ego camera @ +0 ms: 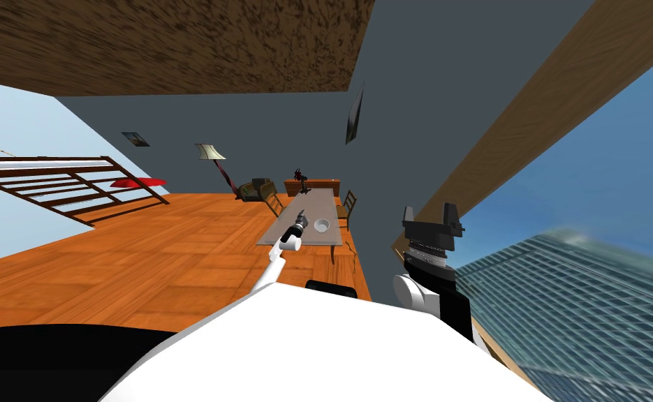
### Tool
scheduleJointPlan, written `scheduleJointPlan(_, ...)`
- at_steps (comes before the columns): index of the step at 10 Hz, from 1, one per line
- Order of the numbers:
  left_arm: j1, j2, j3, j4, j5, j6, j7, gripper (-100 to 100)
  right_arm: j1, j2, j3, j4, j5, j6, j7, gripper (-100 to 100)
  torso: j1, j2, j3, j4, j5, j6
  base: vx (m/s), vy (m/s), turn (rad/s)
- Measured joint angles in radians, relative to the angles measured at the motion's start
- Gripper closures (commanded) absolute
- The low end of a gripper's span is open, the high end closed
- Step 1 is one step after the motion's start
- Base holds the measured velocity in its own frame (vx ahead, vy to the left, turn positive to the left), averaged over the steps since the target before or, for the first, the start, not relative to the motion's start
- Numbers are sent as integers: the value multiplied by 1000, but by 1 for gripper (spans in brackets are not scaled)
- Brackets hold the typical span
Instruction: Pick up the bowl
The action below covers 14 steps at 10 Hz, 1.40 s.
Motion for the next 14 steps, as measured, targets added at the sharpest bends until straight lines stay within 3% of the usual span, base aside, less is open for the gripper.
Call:
scheduleJointPlan(8,-166,2,34,281,17,122,26,-100,0,0,0,0,0,0,0,0,-2,-1,-1,0,0,0,15,-22,5)
scheduleJointPlan(14,-239,7,55,436,20,197,35,-100,0,0,0,0,0,0,0,0,-2,-2,-1,-1,0,0,30,-29,0)
